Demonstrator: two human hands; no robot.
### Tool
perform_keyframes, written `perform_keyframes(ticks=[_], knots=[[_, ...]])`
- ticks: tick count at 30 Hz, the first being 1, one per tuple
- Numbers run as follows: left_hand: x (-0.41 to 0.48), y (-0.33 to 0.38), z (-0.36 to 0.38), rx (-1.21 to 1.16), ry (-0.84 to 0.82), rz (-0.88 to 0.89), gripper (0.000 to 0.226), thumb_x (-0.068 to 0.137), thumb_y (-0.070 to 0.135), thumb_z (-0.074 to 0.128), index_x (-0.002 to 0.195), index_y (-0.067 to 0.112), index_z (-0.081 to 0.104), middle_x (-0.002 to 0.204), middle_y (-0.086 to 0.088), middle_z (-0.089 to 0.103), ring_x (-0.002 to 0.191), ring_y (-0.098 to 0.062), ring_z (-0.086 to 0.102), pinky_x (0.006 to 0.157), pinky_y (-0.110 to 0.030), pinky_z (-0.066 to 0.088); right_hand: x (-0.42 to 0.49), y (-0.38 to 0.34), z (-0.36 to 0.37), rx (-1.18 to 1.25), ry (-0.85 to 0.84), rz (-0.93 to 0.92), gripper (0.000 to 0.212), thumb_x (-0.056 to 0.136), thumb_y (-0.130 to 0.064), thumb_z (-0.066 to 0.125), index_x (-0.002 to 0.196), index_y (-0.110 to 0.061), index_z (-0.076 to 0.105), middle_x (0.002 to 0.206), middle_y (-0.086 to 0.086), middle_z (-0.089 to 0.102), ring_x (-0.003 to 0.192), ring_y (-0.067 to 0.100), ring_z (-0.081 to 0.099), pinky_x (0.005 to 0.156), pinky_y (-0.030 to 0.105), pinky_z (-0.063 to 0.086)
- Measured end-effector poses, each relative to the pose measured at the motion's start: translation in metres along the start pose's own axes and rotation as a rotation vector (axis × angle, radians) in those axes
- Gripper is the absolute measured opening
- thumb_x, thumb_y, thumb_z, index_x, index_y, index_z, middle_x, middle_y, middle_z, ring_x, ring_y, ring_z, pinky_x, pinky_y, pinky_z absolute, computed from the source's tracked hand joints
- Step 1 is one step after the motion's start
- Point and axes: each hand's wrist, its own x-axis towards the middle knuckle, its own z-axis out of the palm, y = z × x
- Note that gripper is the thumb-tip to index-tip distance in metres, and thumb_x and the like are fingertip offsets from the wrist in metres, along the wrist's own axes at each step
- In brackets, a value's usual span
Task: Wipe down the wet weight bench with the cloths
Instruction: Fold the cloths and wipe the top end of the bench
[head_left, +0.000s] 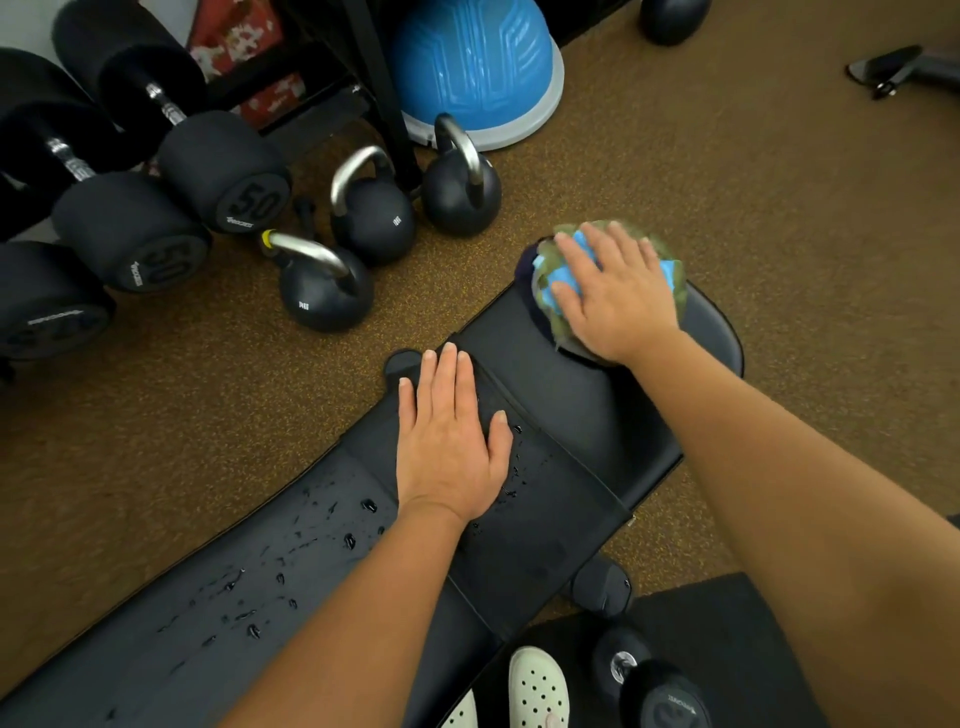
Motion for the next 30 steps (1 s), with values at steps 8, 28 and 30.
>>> perform_keyframes(ticks=[8,28,30], knots=[[0.000,0.000,0.002,0.033,0.002,-0.003,0.070,0.096,0.046,0.025,0.151,0.003,0.020,0.160,-0.013,0.019,0.149,-0.027,0.011,0.120,-0.050,0.014,0.031,-0.065,-0.011,-0.095,-0.129,-0.131,0.044,0.096,-0.045,0.026,0.117,-0.021,0.057,0.127,0.009,0.054,0.124,0.032,0.041,0.111,0.060,0.018],[-0.002,-0.001,0.000,0.019,-0.022,0.006,0.071,0.096,0.049,0.022,0.152,0.006,0.018,0.161,-0.010,0.014,0.149,-0.025,0.006,0.121,-0.047,0.008,-0.023,-0.046,0.004,0.007,-0.018,-0.277,0.051,0.098,-0.047,0.022,0.142,-0.032,0.043,0.152,0.000,0.039,0.143,0.028,0.027,0.114,0.055,0.020],[-0.001,-0.002,0.000,0.009,-0.021,0.005,0.071,0.096,0.049,0.022,0.153,0.006,0.018,0.161,-0.010,0.013,0.150,-0.025,0.005,0.121,-0.045,0.007,-0.019,-0.050,0.003,0.021,-0.028,-0.111,0.050,0.100,-0.045,0.023,0.147,-0.031,0.035,0.158,0.001,0.027,0.147,0.030,0.017,0.115,0.054,0.014]])
